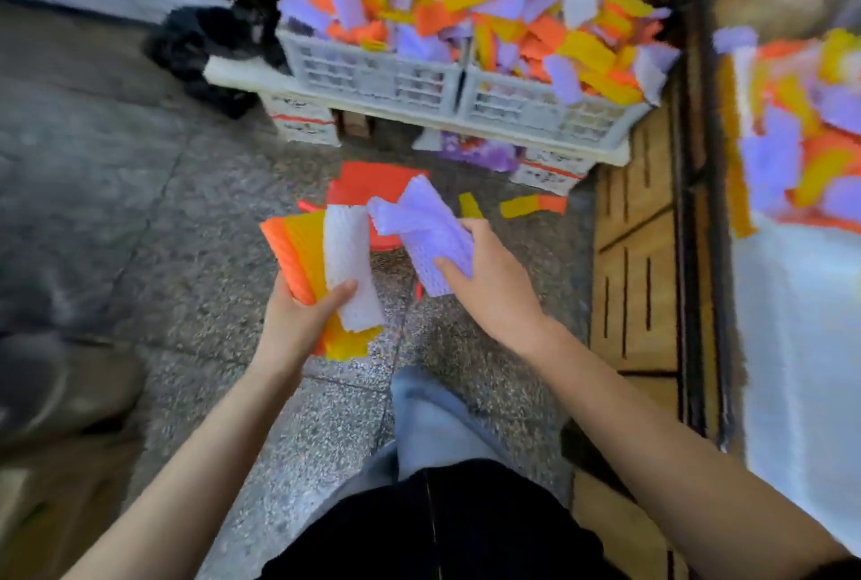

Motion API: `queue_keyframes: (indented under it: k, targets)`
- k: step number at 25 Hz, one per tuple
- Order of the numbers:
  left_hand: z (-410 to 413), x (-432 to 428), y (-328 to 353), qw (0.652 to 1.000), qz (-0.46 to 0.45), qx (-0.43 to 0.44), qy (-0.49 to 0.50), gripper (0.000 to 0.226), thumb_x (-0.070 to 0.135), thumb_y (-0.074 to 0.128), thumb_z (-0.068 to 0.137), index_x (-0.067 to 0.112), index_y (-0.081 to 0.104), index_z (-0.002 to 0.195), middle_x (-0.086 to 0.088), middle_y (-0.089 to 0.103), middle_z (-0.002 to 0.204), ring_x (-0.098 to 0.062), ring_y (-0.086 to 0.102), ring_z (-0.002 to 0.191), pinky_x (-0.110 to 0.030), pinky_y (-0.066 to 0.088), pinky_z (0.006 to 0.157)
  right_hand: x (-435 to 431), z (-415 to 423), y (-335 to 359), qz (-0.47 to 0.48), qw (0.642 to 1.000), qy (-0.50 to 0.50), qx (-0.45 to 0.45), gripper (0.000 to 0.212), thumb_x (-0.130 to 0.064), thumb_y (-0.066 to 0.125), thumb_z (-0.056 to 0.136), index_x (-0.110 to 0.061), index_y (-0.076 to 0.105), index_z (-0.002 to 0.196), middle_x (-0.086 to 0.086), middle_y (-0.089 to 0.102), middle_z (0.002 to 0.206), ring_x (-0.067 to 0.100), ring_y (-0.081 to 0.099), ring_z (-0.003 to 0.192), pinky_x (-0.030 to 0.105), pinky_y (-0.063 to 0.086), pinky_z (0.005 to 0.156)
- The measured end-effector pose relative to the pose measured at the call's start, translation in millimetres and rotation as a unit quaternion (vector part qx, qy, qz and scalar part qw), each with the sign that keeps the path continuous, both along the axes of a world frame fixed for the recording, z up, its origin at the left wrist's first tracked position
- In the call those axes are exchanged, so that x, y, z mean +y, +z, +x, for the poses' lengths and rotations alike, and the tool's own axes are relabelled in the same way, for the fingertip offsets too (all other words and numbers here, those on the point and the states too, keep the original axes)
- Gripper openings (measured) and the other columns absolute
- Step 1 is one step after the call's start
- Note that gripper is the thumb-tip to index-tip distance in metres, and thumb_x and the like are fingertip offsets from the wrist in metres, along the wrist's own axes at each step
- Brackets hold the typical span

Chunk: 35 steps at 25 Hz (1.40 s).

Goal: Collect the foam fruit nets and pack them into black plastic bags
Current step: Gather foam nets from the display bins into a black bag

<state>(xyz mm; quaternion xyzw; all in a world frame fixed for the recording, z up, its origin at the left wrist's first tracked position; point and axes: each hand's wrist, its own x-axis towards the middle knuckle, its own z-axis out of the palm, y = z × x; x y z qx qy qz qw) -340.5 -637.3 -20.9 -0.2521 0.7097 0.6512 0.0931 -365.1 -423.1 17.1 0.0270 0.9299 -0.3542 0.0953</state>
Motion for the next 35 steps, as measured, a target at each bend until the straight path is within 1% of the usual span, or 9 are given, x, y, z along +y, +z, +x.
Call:
queue_keyframes:
  k: [3, 9, 13, 15, 19, 22, 29, 32, 35]
  targets:
    - [-15, -27, -5, 0.997, -0.012, -0.006, 0.074, 0.056, 0.015, 0.078, 0.074, 0.009, 0.054, 0.123, -0.007, 0.067, 0.113, -0.020, 0.065, 0.098, -0.041, 0.053, 0.087, -29, -47, -2, -0.002, 0.998, 0.060, 0.000, 0.042, -0.029, 0.057, 0.091, -0.016, 0.040, 0.127, 0.006, 0.055, 0.124, 0.030, 0.053, 0.110, 0.035, 0.039, 0.076]
    - [-38, -92, -10, 0.983, -0.012, -0.011, 0.186, 0.048, 0.010, 0.073, 0.077, 0.009, 0.054, 0.121, -0.008, 0.066, 0.112, -0.020, 0.064, 0.095, -0.038, 0.052, 0.083, -104, -117, -13, 0.022, 0.986, 0.165, -0.003, 0.041, -0.028, 0.056, 0.091, -0.013, 0.041, 0.126, 0.007, 0.056, 0.122, 0.030, 0.054, 0.109, 0.034, 0.034, 0.070]
    - [-55, -167, -14, 0.979, -0.026, -0.024, 0.202, 0.047, 0.016, 0.080, 0.072, 0.013, 0.057, 0.113, -0.008, 0.067, 0.109, -0.022, 0.065, 0.096, -0.042, 0.054, 0.083, -179, -158, -17, 0.032, 0.975, 0.221, 0.002, 0.042, -0.028, 0.056, 0.092, -0.011, 0.040, 0.127, 0.008, 0.055, 0.123, 0.030, 0.052, 0.111, 0.035, 0.036, 0.073]
    - [-67, -214, -14, 0.979, -0.043, -0.033, 0.194, 0.056, 0.028, 0.081, 0.066, 0.014, 0.056, 0.114, -0.006, 0.067, 0.109, -0.021, 0.065, 0.097, -0.041, 0.054, 0.082, -219, -180, -16, 0.036, 0.973, 0.227, 0.004, 0.042, -0.030, 0.055, 0.093, -0.012, 0.039, 0.128, 0.007, 0.055, 0.124, 0.029, 0.053, 0.110, 0.033, 0.032, 0.068]
    - [-99, -308, -10, 0.980, -0.067, -0.051, 0.182, 0.089, 0.056, 0.076, 0.045, 0.012, 0.054, 0.118, -0.006, 0.066, 0.109, -0.020, 0.065, 0.096, -0.042, 0.055, 0.081, -291, -215, -8, 0.044, 0.975, 0.218, 0.009, 0.040, -0.031, 0.053, 0.094, -0.014, 0.038, 0.128, 0.005, 0.054, 0.124, 0.028, 0.055, 0.107, 0.030, 0.030, 0.065]
    - [-132, -362, -9, 0.980, -0.081, -0.051, 0.175, 0.093, 0.058, 0.075, 0.043, 0.011, 0.053, 0.120, -0.006, 0.066, 0.111, -0.021, 0.064, 0.097, -0.045, 0.053, 0.084, -332, -243, -3, 0.053, 0.978, 0.201, 0.007, 0.040, -0.030, 0.053, 0.094, -0.014, 0.038, 0.127, 0.004, 0.054, 0.123, 0.027, 0.055, 0.106, 0.030, 0.032, 0.065]
    - [-219, -454, -15, 0.978, -0.081, -0.044, 0.187, 0.076, 0.032, 0.085, 0.064, 0.003, 0.047, 0.122, -0.010, 0.061, 0.114, -0.022, 0.061, 0.099, -0.039, 0.051, 0.083, -420, -322, -14, 0.070, 0.977, 0.201, 0.010, 0.040, -0.030, 0.055, 0.093, -0.012, 0.040, 0.125, 0.006, 0.051, 0.123, 0.027, 0.055, 0.104, 0.031, 0.034, 0.068]
    - [-262, -511, -18, 0.973, -0.101, -0.048, 0.203, 0.094, 0.057, 0.080, 0.047, 0.004, 0.052, 0.119, -0.011, 0.065, 0.110, -0.023, 0.065, 0.097, -0.048, 0.054, 0.084, -470, -370, -18, 0.075, 0.972, 0.222, 0.022, 0.042, -0.030, 0.054, 0.094, -0.010, 0.040, 0.128, 0.007, 0.050, 0.124, 0.027, 0.053, 0.107, 0.033, 0.037, 0.072]
    - [-311, -564, -14, 0.969, -0.117, -0.054, 0.213, 0.099, 0.062, 0.074, 0.041, 0.004, 0.054, 0.118, -0.011, 0.066, 0.109, -0.024, 0.065, 0.097, -0.048, 0.054, 0.083, -520, -426, -12, 0.072, 0.971, 0.225, 0.029, 0.041, -0.029, 0.055, 0.094, -0.010, 0.041, 0.127, 0.006, 0.053, 0.120, 0.025, 0.053, 0.105, 0.031, 0.033, 0.068]
